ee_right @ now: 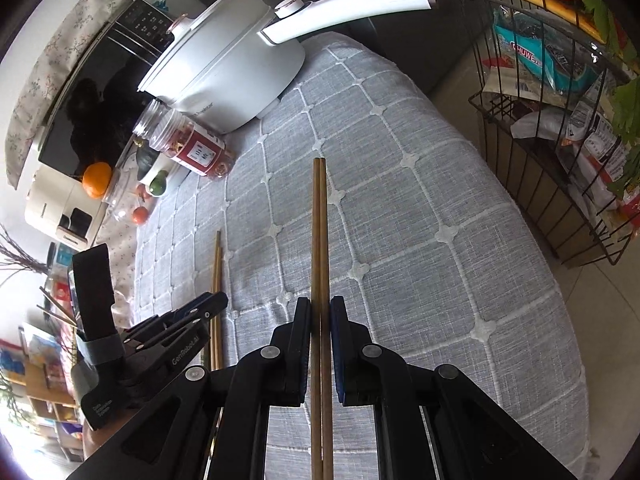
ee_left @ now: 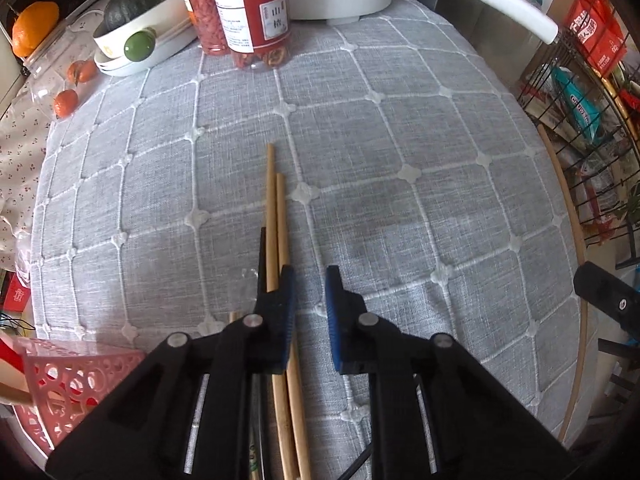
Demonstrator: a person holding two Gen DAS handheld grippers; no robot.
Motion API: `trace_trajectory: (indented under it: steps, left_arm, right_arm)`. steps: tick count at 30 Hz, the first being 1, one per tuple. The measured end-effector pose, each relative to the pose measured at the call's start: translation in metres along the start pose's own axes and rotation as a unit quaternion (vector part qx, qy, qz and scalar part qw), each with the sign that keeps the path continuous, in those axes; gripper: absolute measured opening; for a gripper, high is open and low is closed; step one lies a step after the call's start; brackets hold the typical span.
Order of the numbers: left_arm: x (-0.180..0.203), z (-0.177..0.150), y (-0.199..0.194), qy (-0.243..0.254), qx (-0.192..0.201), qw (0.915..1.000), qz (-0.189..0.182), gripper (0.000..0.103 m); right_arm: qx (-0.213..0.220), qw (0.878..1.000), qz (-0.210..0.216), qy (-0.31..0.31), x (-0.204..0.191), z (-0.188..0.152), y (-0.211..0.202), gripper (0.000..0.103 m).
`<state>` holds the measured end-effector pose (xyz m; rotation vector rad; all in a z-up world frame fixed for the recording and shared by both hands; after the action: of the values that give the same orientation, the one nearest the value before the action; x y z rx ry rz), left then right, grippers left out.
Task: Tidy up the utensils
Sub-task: 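Grasp another pair of wooden chopsticks with the left tool while the right tool holds its pair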
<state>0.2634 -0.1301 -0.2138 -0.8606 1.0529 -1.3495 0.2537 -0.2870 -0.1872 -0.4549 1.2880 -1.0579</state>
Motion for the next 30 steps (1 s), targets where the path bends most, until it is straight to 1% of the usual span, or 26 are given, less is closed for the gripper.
trace_trajectory:
  steps: [2, 8, 11, 17, 18, 19, 20, 23, 27, 30]
  left_arm:
    - [0.001, -0.002, 0.003, 0.002, -0.011, 0.9999, 0.007, 0.017]
    - [0.005, 0.001, 0.007, 0.002, -0.016, 0.9997, 0.018, 0.017]
    - [0.003, 0.001, 0.015, -0.006, -0.03, 0.9995, 0.009, 0.016]
    - [-0.004, 0.013, 0.021, -0.008, -0.03, 0.9995, 0.007, 0.016]
    - [-0.004, 0.015, 0.021, -0.005, -0.029, 0.9995, 0.009, 0.014]
    - [-0.003, 0.015, 0.021, -0.001, -0.028, 0.9996, 0.009, 0.007]
    - [-0.002, 0.014, 0.019, 0.003, -0.021, 0.9997, 0.013, 0.007]
    - [0.003, 0.013, 0.001, 0.028, 0.029, 0.9989, 0.022, 0.007]
    - [0.013, 0.004, -0.032, 0.044, 0.076, 0.9961, 0.004, 0.007]
    - [0.013, -0.003, -0.066, 0.054, 0.117, 0.9916, -0.011, 0.007]
  right_arm:
    - [-0.002, 1.0, 0.0, -0.001, -0.001, 0.0, 0.001, 0.01]
    - [-0.002, 1.0, -0.001, -0.001, -0.003, 0.0, 0.003, 0.01]
    - [-0.003, 1.0, -0.001, 0.001, -0.003, 0.0, 0.004, 0.01]
    - [-0.004, 1.0, 0.0, -0.003, -0.004, 0.0, 0.005, 0.01]
    - [-0.004, 1.0, 0.0, -0.004, -0.005, 0.0, 0.006, 0.01]
    - [-0.005, 1.0, 0.0, -0.004, -0.006, 0.0, 0.006, 0.01]
    - [-0.005, 1.0, 0.0, -0.005, -0.007, 0.0, 0.006, 0.01]
    - [-0.002, 1.0, -0.001, -0.011, -0.01, -0.001, 0.003, 0.01]
    - [0.012, 1.0, -0.005, -0.02, -0.014, 0.001, -0.007, 0.01]
    - [0.023, 0.999, -0.002, -0.026, -0.021, -0.002, -0.017, 0.01]
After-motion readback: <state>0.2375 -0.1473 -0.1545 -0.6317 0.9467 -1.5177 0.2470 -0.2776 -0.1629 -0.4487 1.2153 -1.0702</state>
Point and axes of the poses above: each gripper's, at about its wrist camera, not at the fingertips, and y roughly the way its jaws point, x to its right, z to its top, the point moved 8 cm from there along y, roughly the way its jaws point, and after that the axes turned 4 degrees about z, right-handed, at the moved point
